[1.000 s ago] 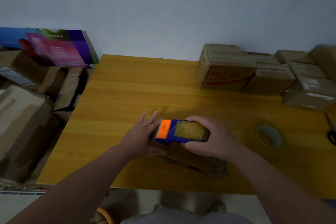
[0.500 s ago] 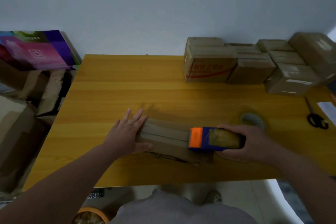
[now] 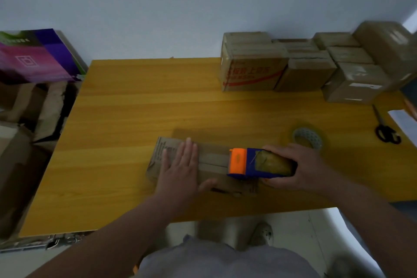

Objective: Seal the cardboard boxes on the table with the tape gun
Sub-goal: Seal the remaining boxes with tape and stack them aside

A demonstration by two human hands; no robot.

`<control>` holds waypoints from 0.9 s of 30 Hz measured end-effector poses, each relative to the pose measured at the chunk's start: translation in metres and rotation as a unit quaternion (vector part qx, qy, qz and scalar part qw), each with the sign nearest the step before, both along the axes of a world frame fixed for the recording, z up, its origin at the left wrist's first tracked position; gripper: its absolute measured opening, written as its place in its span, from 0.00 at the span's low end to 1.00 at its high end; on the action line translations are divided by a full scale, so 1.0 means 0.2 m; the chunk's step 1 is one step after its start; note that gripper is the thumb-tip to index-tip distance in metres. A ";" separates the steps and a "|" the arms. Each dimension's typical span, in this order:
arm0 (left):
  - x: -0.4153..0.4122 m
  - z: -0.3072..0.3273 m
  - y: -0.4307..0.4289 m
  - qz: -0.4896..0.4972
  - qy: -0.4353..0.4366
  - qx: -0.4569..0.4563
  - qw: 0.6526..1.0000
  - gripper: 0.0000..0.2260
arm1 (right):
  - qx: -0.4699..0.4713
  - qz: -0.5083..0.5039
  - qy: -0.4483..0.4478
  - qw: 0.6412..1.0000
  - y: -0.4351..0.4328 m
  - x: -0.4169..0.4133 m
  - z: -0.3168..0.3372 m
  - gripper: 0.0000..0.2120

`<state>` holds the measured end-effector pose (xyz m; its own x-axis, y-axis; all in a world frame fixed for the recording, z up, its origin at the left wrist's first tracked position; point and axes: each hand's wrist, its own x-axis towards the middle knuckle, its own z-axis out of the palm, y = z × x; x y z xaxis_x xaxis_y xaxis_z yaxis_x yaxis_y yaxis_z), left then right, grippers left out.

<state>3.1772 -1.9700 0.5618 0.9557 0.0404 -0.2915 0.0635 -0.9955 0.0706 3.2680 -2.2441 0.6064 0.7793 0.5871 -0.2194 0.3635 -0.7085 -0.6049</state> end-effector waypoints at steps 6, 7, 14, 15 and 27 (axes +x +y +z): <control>0.02 -0.02 -0.16 -0.089 0.015 -0.008 0.996 0.41 | -0.005 -0.001 -0.019 1.000 0.01 -0.01 -0.01 0.36; 0.02 -0.02 -0.14 -0.094 0.008 -0.009 0.996 0.41 | -0.005 -0.004 -0.021 1.000 0.02 -0.01 -0.02 0.36; -0.01 -0.05 0.14 -0.113 -0.036 0.016 0.993 0.43 | -0.023 -0.019 -0.040 0.999 0.28 -0.06 -0.04 0.38; -0.01 -0.06 0.21 -0.116 -0.038 0.017 0.992 0.45 | -0.022 -0.015 -0.042 0.999 0.34 -0.07 -0.04 0.39; -0.03 -0.06 0.43 -0.129 -0.032 0.007 0.991 0.40 | -0.011 0.038 -0.039 0.998 0.37 -0.07 0.05 0.35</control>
